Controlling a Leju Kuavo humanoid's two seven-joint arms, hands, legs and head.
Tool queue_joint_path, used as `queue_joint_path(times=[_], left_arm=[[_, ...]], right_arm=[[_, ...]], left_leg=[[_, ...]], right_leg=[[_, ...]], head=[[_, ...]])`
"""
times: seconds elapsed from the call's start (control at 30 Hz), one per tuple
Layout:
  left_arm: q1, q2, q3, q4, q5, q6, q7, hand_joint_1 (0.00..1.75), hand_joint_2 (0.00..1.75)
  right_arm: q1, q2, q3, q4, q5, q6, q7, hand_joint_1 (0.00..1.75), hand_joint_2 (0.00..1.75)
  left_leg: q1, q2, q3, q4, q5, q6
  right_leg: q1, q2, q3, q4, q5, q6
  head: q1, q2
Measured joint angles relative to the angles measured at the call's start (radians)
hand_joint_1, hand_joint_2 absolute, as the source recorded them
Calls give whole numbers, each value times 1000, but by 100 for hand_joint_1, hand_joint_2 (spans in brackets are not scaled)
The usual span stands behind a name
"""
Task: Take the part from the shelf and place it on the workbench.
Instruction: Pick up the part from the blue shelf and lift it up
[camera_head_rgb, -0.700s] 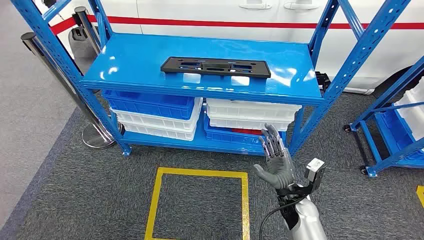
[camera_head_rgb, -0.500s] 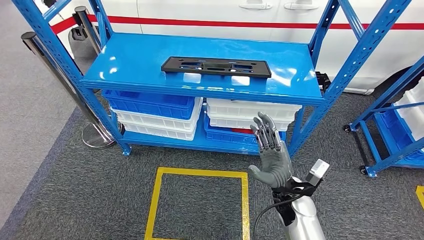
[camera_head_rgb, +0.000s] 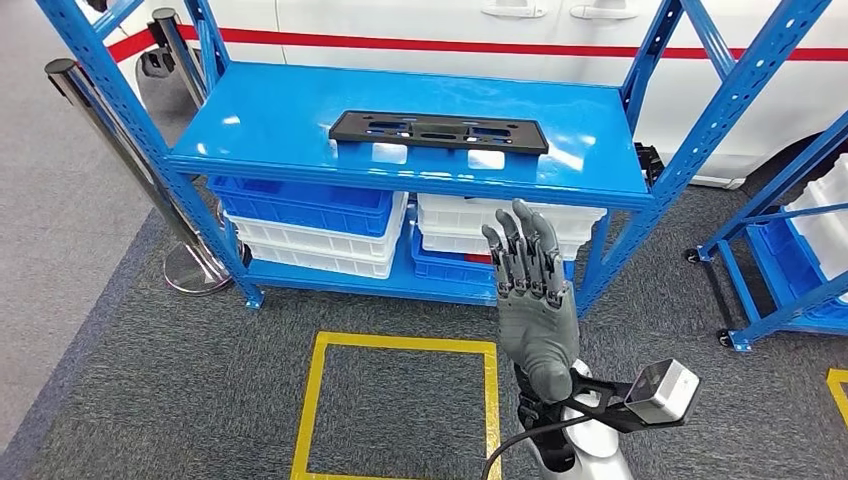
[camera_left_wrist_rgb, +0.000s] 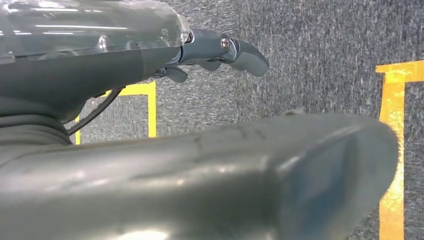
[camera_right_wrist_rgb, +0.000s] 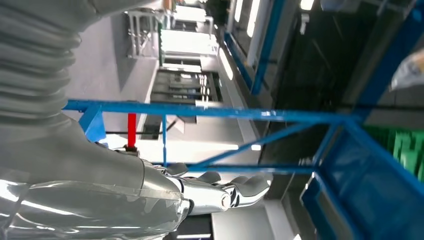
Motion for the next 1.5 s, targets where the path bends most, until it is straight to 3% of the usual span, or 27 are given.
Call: queue_joint_path(times=[0.07,0.1,0.17,0.23,0.3,0.37,0.4,0.43,0.47,0.53,0.6,0.7,0.77,0.83,0.9,0.93,0.97,1.03,1.1,1.17,1.27,1.33,1.4,1.43,1.47,1.5], left_arm=[[-3,-3,3,2,-4,-6,-6,0,0],[-4,-4,4,3,-5,-8,-9,0,0],[-6,-4,8,3,-5,-11,-11,0,0],[-7,-4,10,4,-6,-11,-12,0,0],[-9,-4,12,4,-7,-8,-11,0,0],[-11,-4,13,4,-8,-5,-6,0,0],[-11,-4,14,4,-9,-4,-4,0,0],[-10,-4,14,4,-11,-2,0,0,0],[-10,-4,14,4,-13,0,2,0,0],[-10,-5,14,4,-17,4,6,0,0],[-13,-5,14,4,-21,8,9,0,0],[-13,-6,14,5,-26,14,14,0,0],[-13,-7,14,5,-29,15,16,0,0],[-14,-7,14,5,-32,15,17,0,0],[-15,-8,14,5,-35,15,19,0,0],[-15,-9,14,5,-37,15,21,0,0],[-14,-9,14,5,-38,15,23,0,0],[-15,-11,14,5,-39,15,24,0,0],[-16,-16,14,6,-40,15,25,0,0],[-18,-20,14,7,-41,14,26,0,0],[-20,-18,14,8,-43,14,27,0,0],[-23,-18,14,8,-44,14,27,0,0],[-24,-18,14,8,-45,14,28,0,0],[-22,-18,14,8,-46,14,28,0,0],[-21,-18,14,8,-46,14,28,0,0],[-20,-18,14,8,-46,14,29,0,0]], right_arm=[[5,-4,14,-6,-16,-40,11,0,0],[9,-6,18,-8,-21,-50,16,0,0],[21,-8,24,-12,-31,-62,27,0,0],[28,-9,28,-17,-43,-65,35,0,0],[31,-9,30,-20,-55,-65,47,0,0],[37,-10,30,-22,-65,-68,64,0,0],[41,-10,30,-21,-68,-70,73,0,0],[44,-10,29,-21,-71,-73,80,0,0],[45,-10,30,-21,-74,-74,86,0,0],[46,-10,30,-21,-80,-76,94,0,0],[46,-10,31,-22,-87,-75,99,0,0],[46,-11,32,-24,-98,-73,108,0,0],[45,-12,33,-26,-105,-70,113,0,0],[44,-13,34,-29,-110,-69,115,0,0],[44,-14,34,-31,-116,-68,119,0,0],[44,-14,34,-31,-118,-68,122,0,0],[44,-15,34,-31,-120,-68,124,0,0],[42,-16,34,-34,-122,-68,127,0,0],[38,-16,34,-37,-124,-68,128,0,0],[33,-16,34,-40,-124,-68,129,0,0],[29,-15,35,-45,-125,-68,131,0,0],[25,-15,36,-48,-126,-68,132,0,0],[23,-15,37,-49,-126,-68,135,0,0],[24,-15,37,-49,-126,-68,136,0,0],[24,-15,37,-49,-126,-68,137,0,0],[25,-15,38,-49,-126,-68,137,0,0]], left_leg=[[-2,-2,-2,4,-4,-7],[-2,-3,-5,6,-5,-12],[0,-5,-10,6,-5,-24],[1,0,-13,13,-13,-35],[3,16,-45,83,-54,-46],[11,28,-110,209,-108,-56],[15,30,-137,258,-121,-61],[19,32,-149,275,-116,-65],[23,34,-142,254,-91,-68],[28,41,-84,131,-23,-72],[24,45,-39,35,4,-64],[18,40,-33,15,-1,-36],[18,38,-24,12,1,-21],[16,38,-18,10,0,-11],[11,37,-16,11,-3,-4],[7,36,-14,12,-6,-2],[4,34,-10,12,-9,0],[-2,29,3,11,-19,0],[-6,26,12,12,-29,-5],[-6,24,16,16,-33,-15],[-8,26,20,52,-42,-31],[-1,30,-23,137,-82,-41],[9,32,-99,249,-128,-56],[14,34,-127,278,-134,-62],[19,36,-140,275,-118,-67],[24,38,-135,236,-80,-71]], right_leg=[[5,6,53,-125,52,-10],[8,9,65,-158,61,-13],[12,10,63,-169,60,-17],[6,6,68,-178,63,-25],[0,-3,75,-186,65,-35],[2,-12,76,-186,64,-40],[2,-15,76,-186,63,-40],[1,-17,76,-185,61,-39],[0,-19,76,-183,59,-36],[-4,-20,78,-177,53,-27],[-3,-21,78,-171,47,-14],[-2,-22,81,-165,54,10],[-5,-20,71,-135,40,18],[-4,-17,20,-38,-14,18],[1,-14,-55,86,-62,16],[3,-13,-78,115,-64,13],[5,-12,-83,106,-45,9],[13,-10,-40,-11,37,-9],[25,-7,7,-125,76,-29],[31,-5,21,-161,70,-43],[22,-7,54,-179,75,-54],[17,-11,74,-186,70,-58],[15,-12,81,-186,60,-58],[14,-11,85,-185,55,-56],[12,-10,91,-184,49,-53],[9,-9,99,-182,42,-48]], head=[[-1,0],[-1,0],[-1,0],[-2,0],[-7,0],[-11,0],[-11,0],[-11,0],[-11,0],[-11,0],[-11,0],[-11,0],[-10,0],[-9,0],[-9,0],[-9,0],[-9,0],[-9,0],[-11,0],[-13,0],[-16,0],[-22,0],[-25,0],[-25,0],[-25,0],[-25,0]])
